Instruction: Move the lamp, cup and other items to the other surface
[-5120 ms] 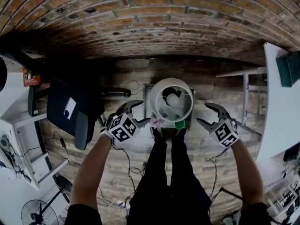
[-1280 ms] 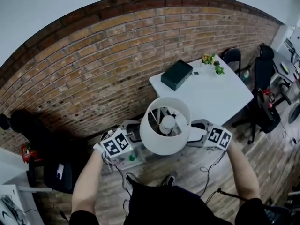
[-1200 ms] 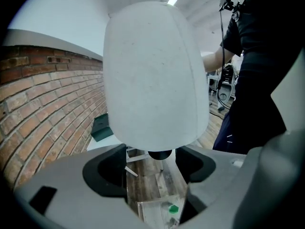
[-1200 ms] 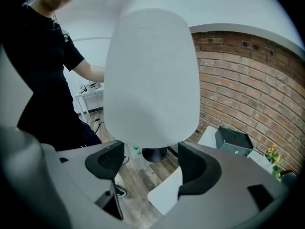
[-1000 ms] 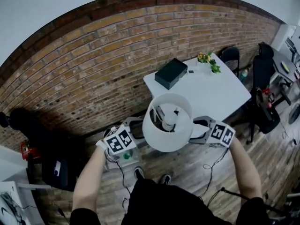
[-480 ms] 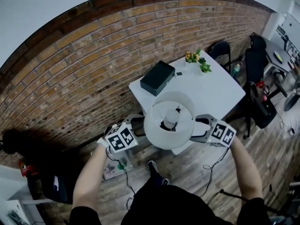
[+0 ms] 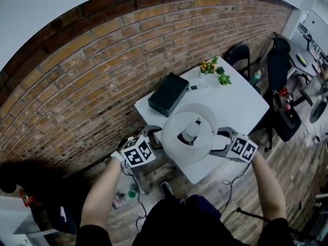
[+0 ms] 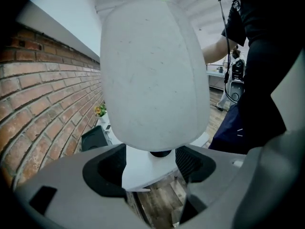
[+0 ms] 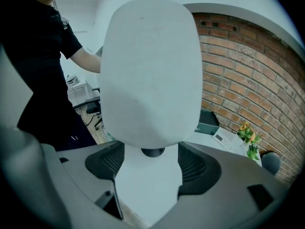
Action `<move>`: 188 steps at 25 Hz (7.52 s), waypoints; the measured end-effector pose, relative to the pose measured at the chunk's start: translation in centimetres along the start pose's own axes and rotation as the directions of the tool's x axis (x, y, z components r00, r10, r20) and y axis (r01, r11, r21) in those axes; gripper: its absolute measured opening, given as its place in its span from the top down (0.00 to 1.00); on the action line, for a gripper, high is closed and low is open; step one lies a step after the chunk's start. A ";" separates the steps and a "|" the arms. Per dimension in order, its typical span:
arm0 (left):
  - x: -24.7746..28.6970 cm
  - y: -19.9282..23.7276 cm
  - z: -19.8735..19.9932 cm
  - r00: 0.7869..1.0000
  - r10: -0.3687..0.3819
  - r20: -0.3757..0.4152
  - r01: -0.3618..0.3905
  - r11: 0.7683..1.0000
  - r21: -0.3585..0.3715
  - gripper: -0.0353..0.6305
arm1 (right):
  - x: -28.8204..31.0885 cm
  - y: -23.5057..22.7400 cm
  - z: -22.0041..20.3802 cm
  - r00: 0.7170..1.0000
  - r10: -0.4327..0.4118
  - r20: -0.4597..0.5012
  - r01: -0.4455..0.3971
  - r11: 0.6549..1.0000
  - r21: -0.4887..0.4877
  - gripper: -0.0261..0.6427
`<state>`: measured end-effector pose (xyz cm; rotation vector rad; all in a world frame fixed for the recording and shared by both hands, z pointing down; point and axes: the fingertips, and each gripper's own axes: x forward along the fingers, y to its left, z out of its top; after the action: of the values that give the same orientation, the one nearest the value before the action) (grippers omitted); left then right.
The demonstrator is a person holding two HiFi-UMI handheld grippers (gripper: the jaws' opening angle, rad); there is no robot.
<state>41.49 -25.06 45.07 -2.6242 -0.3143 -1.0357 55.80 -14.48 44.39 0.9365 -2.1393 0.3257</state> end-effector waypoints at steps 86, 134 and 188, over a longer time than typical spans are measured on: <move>-29.3 -49.3 -30.7 0.664 0.653 -0.365 -0.627 0.220 -0.747 0.48 | 23.8 46.3 14.1 0.957 0.272 0.098 -0.229 0.920 -0.318 0.52; -16.3 -45.2 -53.7 0.772 0.479 -0.417 -0.562 0.211 -0.800 0.48 | 64.8 49.5 -5.6 0.907 0.308 -0.287 -0.358 0.924 -0.139 0.39; -30.7 -34.8 -33.2 0.771 0.620 -0.145 -0.516 0.474 -0.714 0.48 | 23.4 37.0 11.9 0.998 -0.061 -0.019 0.064 0.961 0.271 0.50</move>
<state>-11.97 -7.25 53.72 -3.0621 1.1567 -0.8163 12.65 -6.65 55.93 1.1513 -2.0840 0.6026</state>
